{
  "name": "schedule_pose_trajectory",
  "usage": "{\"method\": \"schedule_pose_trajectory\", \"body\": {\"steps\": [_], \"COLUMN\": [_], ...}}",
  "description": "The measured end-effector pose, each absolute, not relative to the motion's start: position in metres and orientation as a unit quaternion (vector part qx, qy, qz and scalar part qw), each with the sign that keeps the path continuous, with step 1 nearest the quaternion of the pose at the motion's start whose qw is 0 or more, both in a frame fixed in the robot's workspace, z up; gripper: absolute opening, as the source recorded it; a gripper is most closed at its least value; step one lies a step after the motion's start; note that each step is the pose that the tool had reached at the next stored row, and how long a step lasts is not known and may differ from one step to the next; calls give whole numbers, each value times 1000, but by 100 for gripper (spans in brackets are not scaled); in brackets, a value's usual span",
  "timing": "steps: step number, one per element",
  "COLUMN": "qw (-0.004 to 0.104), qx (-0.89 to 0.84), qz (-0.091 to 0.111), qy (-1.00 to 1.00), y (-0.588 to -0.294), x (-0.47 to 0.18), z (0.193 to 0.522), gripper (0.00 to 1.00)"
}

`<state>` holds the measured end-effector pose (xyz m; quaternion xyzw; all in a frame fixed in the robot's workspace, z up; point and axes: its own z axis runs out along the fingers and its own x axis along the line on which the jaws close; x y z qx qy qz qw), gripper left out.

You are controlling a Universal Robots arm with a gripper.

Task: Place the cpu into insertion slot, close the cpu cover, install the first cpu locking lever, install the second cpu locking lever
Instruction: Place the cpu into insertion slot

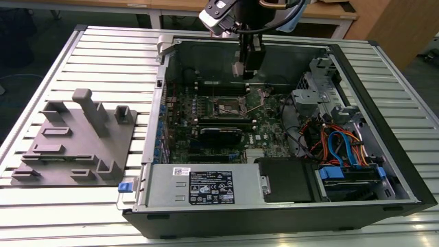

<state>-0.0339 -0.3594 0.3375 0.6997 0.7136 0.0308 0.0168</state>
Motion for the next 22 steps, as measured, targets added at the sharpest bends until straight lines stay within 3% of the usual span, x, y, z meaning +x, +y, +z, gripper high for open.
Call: {"method": "schedule_pose_trajectory", "body": {"steps": [22], "qw": [17], "qx": [700], "qz": [31], "qy": [714], "y": [-359], "x": [-34], "z": [329], "gripper": [54]}}
